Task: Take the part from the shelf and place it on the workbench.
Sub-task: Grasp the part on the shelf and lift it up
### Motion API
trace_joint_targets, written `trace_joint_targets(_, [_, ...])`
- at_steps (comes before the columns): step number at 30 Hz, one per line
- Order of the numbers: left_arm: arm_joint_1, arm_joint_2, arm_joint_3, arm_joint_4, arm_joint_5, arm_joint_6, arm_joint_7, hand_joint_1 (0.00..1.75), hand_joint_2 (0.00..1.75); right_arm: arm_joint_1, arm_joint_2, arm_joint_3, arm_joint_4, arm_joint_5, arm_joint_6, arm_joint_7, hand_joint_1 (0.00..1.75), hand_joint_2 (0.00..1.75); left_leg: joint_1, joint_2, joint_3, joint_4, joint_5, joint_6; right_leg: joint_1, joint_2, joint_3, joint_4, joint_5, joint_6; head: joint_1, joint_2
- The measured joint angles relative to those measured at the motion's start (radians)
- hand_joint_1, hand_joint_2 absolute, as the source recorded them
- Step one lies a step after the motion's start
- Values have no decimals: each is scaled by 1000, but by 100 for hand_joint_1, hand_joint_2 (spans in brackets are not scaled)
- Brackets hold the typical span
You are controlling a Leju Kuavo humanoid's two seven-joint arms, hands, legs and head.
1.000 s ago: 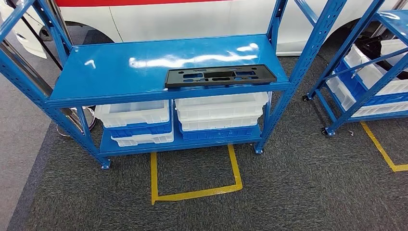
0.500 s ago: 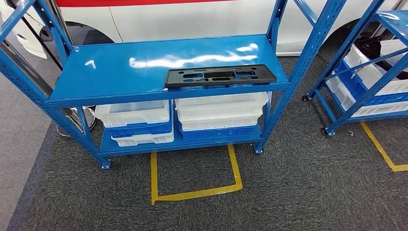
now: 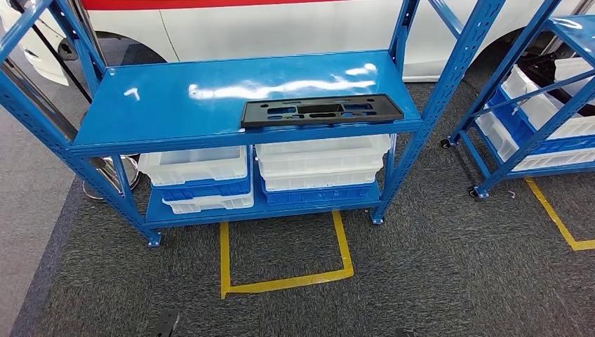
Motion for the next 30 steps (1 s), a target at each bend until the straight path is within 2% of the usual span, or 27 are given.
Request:
trace_joint_targets(10, [-22,-6,-8,21,-10,6,-2,0,175,-26,6,0,24,5,-16,-7,0,175,0,0,-1,0,0,0,0,0,0,0,0,0,0,0])
trace_joint_targets(20, [-28,-7,-16,24,-11,-1,-10,0,175,-95,-3,0,25,17,-25,-99,0,175,0,0,0,0,1,0,0,0,0,0,0,0,0,0])
trace_joint_targets(22, [-28,-7,-18,24,-13,-4,-11,0,175,-115,-6,0,24,21,-24,-137,0,175,0,0,-1,0,1,0,0,0,0,0,1,0,0,0])
trace_joint_targets(25, [-30,-7,-25,24,-23,-14,-12,0,175,-165,-7,2,18,41,-10,-241,0,175,0,0,-2,1,1,0,0,1,-2,1,2,0,0,0])
trace_joint_targets(30, [-37,-7,-38,24,-37,-30,-10,0,175,-315,-6,34,-8,101,17,-381,0,175,-1,0,-3,2,4,1,0,1,-3,3,4,1,0,0])
